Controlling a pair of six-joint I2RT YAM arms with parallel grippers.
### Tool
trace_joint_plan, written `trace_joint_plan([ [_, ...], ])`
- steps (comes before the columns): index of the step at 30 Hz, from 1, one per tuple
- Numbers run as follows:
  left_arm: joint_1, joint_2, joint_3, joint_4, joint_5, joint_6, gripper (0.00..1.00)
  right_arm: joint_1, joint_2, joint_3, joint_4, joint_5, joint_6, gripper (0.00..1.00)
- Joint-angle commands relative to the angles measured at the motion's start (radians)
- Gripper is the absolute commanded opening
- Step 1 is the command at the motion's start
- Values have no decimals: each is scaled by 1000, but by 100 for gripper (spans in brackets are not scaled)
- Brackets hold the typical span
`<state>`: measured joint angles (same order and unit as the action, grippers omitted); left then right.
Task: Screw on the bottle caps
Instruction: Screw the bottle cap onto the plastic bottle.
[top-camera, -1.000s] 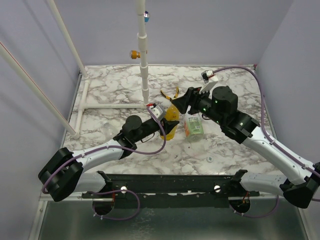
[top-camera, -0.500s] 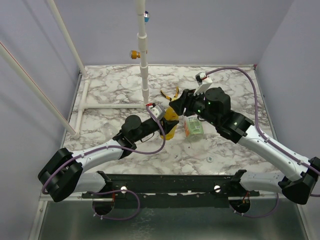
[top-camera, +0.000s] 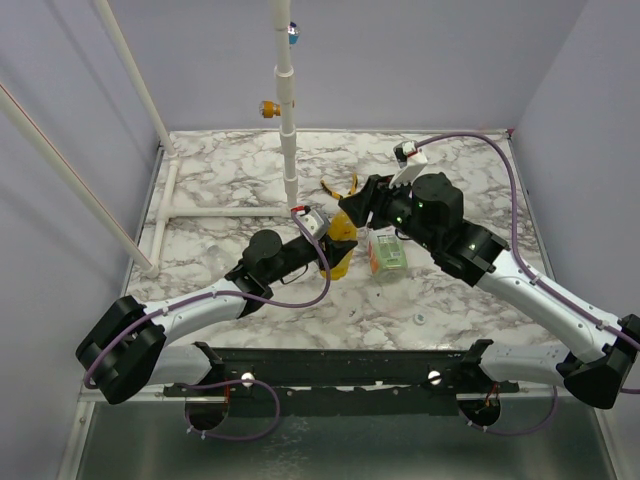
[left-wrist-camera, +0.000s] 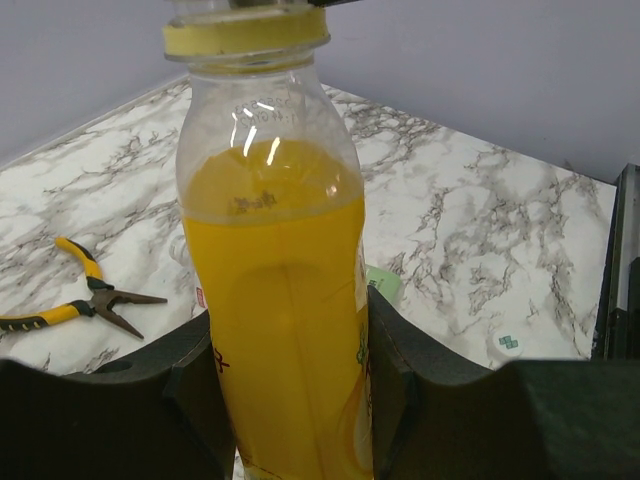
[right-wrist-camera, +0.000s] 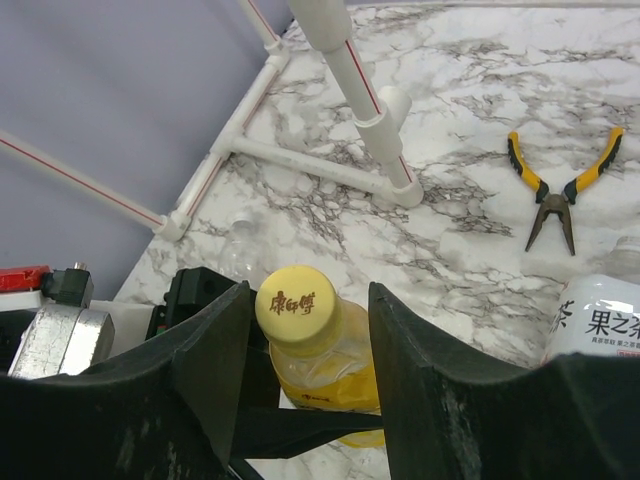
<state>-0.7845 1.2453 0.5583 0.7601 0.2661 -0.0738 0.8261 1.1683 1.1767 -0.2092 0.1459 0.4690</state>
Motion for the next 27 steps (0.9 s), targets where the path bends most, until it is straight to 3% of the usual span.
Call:
trace_joint_plan([
  [1, 5, -3, -11, 28, 36, -18, 0, 11, -9, 35, 22, 32, -17, 51],
  [22, 6, -8, -8, 24, 37, -16, 0, 11, 16, 52, -3, 20, -20, 42],
  [27, 7, -4, -7, 22, 40, -15, 0, 11, 16, 46, -6, 23, -22, 33],
])
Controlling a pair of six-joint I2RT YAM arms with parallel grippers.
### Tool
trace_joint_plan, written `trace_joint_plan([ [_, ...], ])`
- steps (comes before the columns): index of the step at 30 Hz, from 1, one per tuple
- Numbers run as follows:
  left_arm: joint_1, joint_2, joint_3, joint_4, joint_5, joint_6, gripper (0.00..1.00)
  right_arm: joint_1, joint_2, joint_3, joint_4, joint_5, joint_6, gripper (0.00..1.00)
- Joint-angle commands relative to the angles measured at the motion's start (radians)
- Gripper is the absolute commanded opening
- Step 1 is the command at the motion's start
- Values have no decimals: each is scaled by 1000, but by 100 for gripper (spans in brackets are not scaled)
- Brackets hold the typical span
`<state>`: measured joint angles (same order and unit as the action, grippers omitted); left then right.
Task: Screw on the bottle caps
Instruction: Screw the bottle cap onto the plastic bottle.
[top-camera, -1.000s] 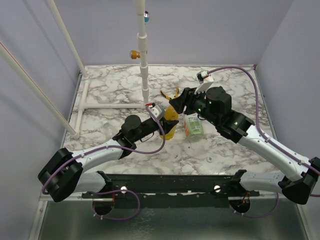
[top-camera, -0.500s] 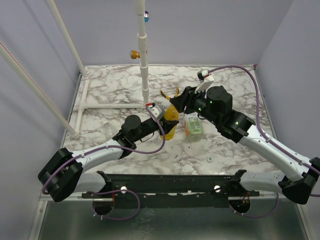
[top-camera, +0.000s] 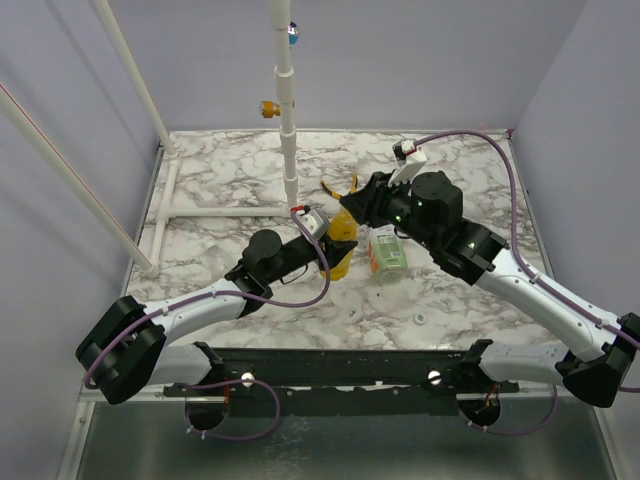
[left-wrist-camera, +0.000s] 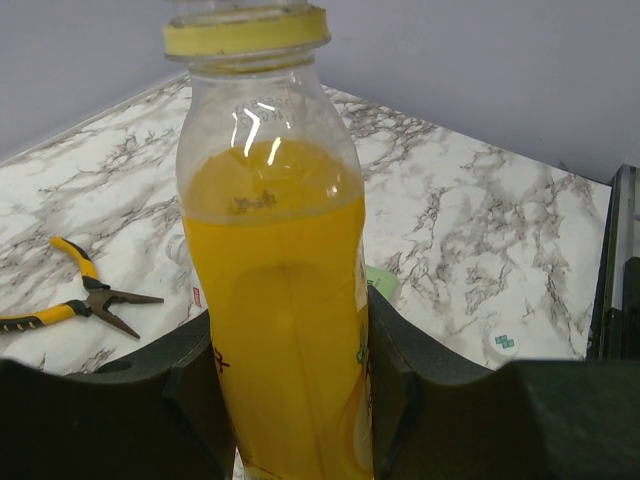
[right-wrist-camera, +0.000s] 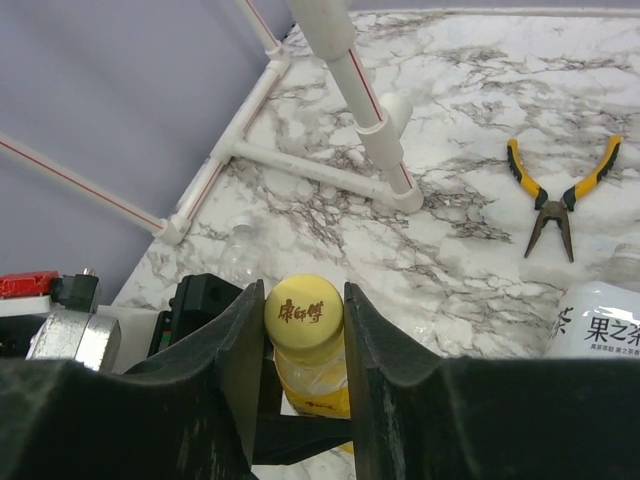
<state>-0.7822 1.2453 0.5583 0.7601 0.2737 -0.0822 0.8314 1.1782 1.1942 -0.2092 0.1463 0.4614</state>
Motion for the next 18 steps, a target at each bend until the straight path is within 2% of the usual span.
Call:
trace_joint_plan([
  [1, 4, -4, -6, 22, 34, -7, 0, 6, 7, 30, -10, 24, -15, 30],
  [6, 4, -3, 3, 10, 55, -15, 0, 6, 8, 38, -34, 21, -29, 21],
  [13, 6, -22, 29, -65, 127, -15, 0, 6, 38, 98, -140, -26, -80, 19],
  [15, 8, -42, 43, -111, 169, -9, 0, 6, 57, 143, -213, -70, -97, 19],
  [18, 8, -51, 47, -121, 185, -9, 0, 7, 61, 157, -231, -123, -98, 19],
])
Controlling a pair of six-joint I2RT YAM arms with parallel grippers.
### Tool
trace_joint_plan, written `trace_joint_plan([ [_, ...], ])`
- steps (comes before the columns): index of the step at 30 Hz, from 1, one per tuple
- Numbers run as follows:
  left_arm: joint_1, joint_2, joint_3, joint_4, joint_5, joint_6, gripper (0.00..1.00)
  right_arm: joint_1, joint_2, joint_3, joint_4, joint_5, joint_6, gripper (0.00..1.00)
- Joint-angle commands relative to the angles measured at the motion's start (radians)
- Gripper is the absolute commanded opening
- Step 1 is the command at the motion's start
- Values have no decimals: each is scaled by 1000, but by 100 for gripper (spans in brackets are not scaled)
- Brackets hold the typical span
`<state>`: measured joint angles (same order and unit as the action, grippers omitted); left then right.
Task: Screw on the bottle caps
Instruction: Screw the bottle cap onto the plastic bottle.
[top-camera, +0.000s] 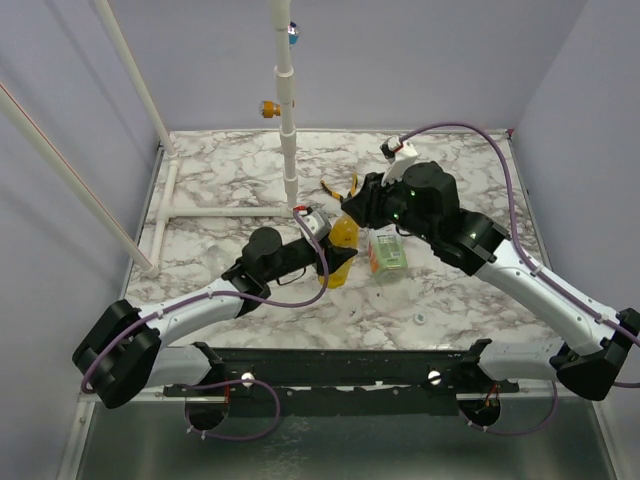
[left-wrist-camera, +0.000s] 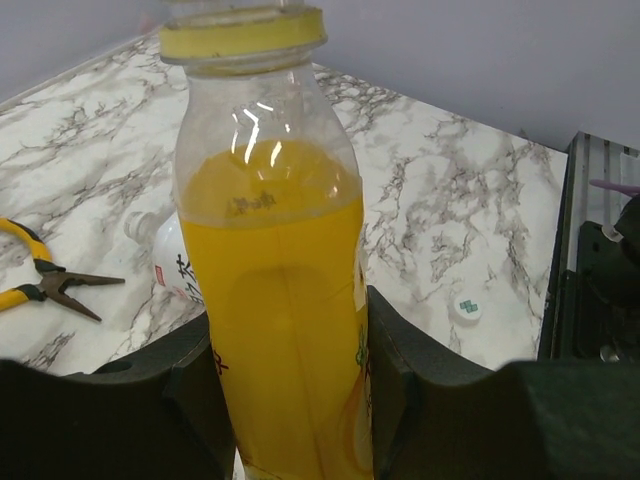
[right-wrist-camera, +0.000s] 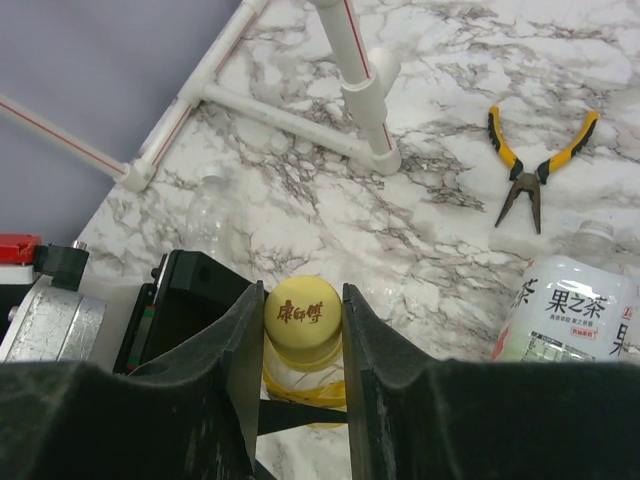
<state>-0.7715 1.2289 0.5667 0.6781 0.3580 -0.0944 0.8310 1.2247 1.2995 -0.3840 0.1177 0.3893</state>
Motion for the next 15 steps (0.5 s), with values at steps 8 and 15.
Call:
trace_joint_plan([
  [8, -3, -67, 53, -41, 45, -3, 0, 7, 24, 74, -70, -157, 17, 19],
  [15, -3, -61, 75, -35, 0, -36, 0, 7, 34, 34, -4, -92, 44, 19],
])
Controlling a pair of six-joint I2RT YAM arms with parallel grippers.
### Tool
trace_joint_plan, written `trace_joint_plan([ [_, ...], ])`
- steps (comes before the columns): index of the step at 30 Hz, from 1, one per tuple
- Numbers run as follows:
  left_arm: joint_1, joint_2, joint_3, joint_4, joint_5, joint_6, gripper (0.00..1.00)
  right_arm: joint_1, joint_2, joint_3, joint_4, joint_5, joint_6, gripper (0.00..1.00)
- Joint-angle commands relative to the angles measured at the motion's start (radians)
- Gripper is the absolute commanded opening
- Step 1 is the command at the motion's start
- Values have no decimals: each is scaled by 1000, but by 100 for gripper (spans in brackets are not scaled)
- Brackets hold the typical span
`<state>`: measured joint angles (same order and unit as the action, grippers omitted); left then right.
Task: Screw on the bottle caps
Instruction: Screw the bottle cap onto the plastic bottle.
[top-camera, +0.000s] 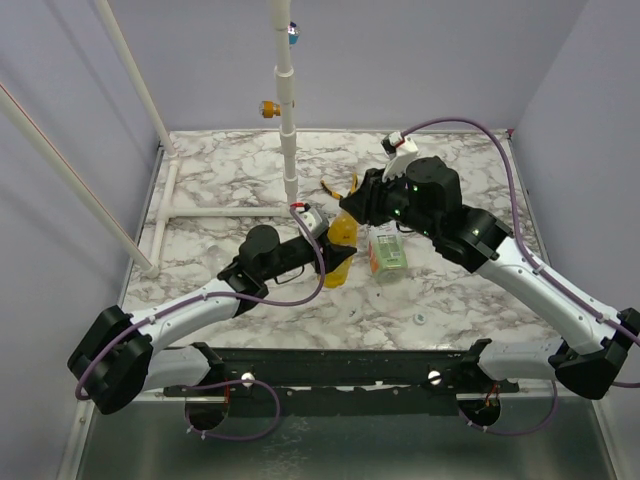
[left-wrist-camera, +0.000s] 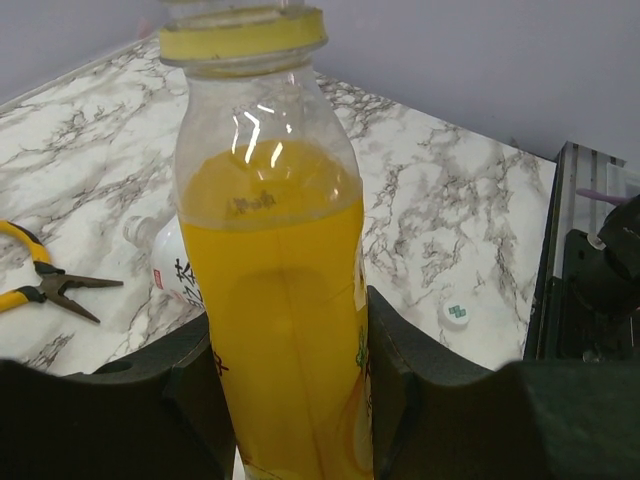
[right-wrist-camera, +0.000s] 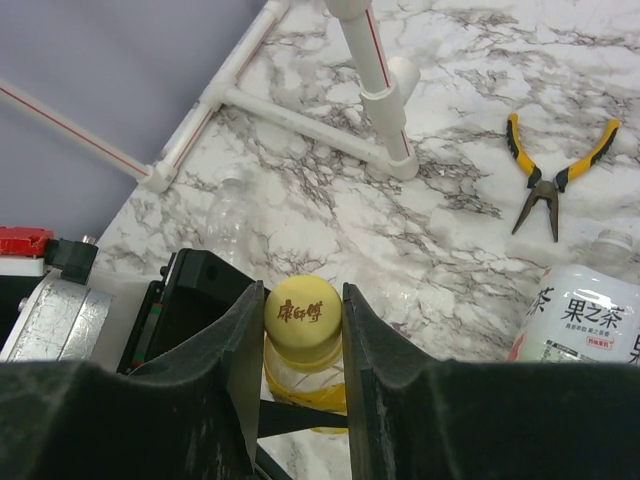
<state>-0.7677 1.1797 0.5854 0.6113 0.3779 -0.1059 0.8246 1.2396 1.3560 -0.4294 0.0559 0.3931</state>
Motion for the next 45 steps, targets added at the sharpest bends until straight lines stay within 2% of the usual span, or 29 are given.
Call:
trace_joint_plan([
  [1, -7, -8, 59, 31, -27, -34, 0, 13, 26, -25, 49, -25, 45, 19],
  [24, 3, 62, 144, 47, -94, -148, 0, 49, 39, -80, 118, 87, 11, 17],
  [36, 7, 57, 165, 47, -93, -161, 0, 72, 57, -63, 114, 111, 9, 17],
  [45, 7, 67, 181, 30, -155, -128, 0, 103, 72, -48, 92, 173, 20, 17],
])
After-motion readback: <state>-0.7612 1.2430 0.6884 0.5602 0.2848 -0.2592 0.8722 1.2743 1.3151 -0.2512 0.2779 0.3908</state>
